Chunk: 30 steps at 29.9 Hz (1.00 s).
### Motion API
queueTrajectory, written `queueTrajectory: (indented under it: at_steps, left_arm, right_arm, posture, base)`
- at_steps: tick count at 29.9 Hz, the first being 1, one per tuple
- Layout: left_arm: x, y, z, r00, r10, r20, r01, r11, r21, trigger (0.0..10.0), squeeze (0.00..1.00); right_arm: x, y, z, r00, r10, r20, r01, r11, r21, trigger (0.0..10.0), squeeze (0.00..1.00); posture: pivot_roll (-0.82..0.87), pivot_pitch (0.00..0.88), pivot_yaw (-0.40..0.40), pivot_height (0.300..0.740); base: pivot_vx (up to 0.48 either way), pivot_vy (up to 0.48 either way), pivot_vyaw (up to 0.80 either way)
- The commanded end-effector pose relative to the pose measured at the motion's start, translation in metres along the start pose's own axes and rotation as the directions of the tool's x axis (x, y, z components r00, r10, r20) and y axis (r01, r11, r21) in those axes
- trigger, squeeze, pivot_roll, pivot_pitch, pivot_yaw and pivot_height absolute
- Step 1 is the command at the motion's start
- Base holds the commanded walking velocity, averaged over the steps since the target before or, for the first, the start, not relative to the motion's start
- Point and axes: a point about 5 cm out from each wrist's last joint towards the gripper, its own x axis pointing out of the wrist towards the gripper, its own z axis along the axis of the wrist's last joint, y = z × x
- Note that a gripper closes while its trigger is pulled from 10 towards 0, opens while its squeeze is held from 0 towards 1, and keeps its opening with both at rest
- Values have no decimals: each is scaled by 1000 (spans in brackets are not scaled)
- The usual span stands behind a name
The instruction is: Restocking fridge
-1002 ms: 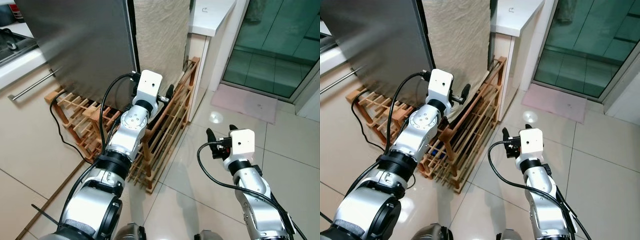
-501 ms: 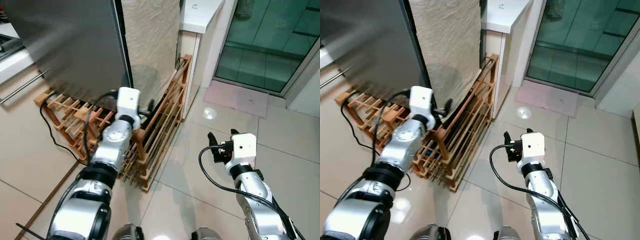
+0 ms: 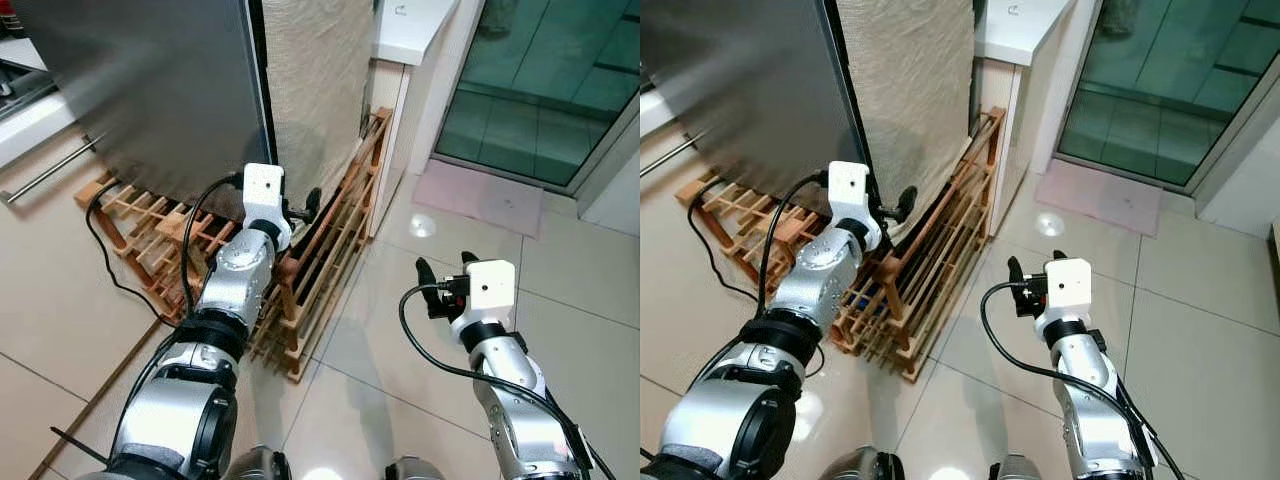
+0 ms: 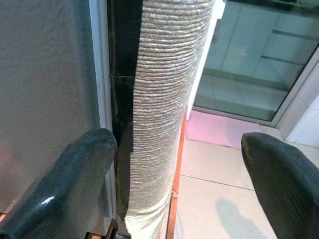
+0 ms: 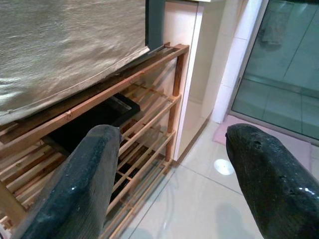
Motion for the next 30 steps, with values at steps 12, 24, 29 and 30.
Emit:
queueTrajectory:
  at_steps: [12,24,29,30]
  left_arm:
    - [-5,-30,14,986,-152,66,154,988,-15,10000,0]
    - [-8,-22,19,988,-129,85,124,990,64,10000,0]
    - [-9,-12,11,993,-102,67,95,990,105,10000,0]
    - [-9,-11,10,993,-97,64,90,990,109,10000,0]
  right_arm:
    - [-3,-3,-6,1000,1,-21,-1,1000,-7,10000,86]
    - [-2,-1,-7,1000,4,-22,-5,1000,-7,10000,86]
    - [-2,-1,-10,1000,8,-27,-9,1000,-13,10000,86]
    - [-2,-1,-10,1000,9,-28,-9,1000,-15,10000,86]
  posture:
    - [-143,66,22,711]
    - [-145,62,29,711]
    - [-137,57,27,711]
    - [-137,56,27,711]
  base:
    - [0,0,0]
    - [0,0,0]
    - [0,0,0]
    - [0,0,0]
